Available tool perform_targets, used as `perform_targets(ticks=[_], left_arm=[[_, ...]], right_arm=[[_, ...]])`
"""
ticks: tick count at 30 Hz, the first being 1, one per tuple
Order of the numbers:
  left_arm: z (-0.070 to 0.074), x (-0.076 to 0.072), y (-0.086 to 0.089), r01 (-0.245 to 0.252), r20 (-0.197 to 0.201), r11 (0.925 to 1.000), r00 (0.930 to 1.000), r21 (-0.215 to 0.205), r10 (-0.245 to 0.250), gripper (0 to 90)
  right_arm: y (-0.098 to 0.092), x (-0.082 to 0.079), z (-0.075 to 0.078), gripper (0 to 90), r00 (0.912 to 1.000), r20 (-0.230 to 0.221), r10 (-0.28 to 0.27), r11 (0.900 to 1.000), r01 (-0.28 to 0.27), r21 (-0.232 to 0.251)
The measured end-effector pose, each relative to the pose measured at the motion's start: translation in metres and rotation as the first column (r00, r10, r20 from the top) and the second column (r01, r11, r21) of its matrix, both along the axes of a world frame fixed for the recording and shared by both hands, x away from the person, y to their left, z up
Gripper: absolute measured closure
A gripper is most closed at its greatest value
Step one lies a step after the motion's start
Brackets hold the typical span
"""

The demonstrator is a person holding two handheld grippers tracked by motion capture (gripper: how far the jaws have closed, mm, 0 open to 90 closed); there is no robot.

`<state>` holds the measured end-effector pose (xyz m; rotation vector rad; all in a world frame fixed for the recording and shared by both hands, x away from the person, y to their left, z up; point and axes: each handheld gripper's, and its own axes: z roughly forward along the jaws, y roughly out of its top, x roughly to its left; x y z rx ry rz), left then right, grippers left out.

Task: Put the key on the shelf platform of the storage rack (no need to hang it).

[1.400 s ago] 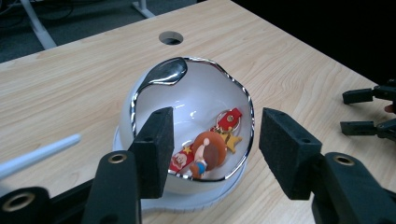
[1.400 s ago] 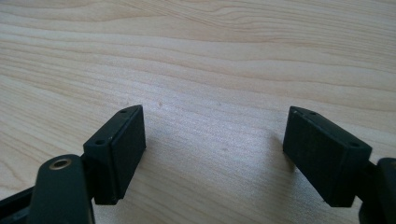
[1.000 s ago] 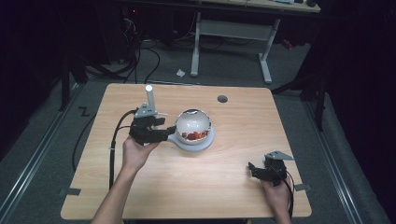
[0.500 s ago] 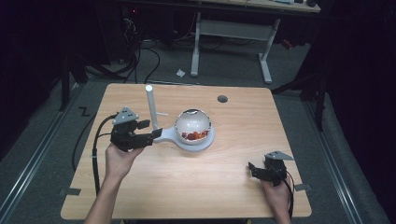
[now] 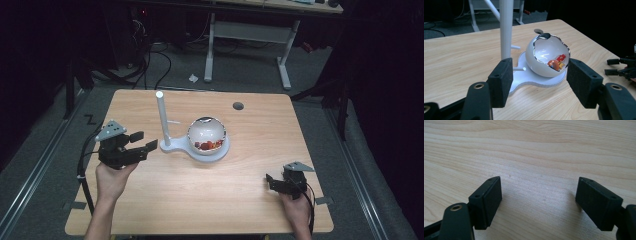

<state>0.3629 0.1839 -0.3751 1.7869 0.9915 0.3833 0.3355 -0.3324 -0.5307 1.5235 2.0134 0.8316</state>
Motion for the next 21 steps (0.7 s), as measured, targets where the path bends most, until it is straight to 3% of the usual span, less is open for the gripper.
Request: perform_targets(ticks=[6, 21], left_arm=[[-0.001, -0.005, 0.008, -0.015, 0.000, 0.9999, 0.9999, -0.005, 0.015, 37.8], [-0.021, -0.015, 0.025, -0.062, -0.022, 0.9981, 0.9978, -0.008, 0.062, 36.7]], right_arm=[[0.000, 0.000, 0.000, 21.3, 1.0000, 0.000, 0.000, 1.000, 0.000, 0.000], [0.000, 0.000, 0.000, 21.3, 1.0000, 0.000, -0.001, 1.000, 0.001, 0.000]])
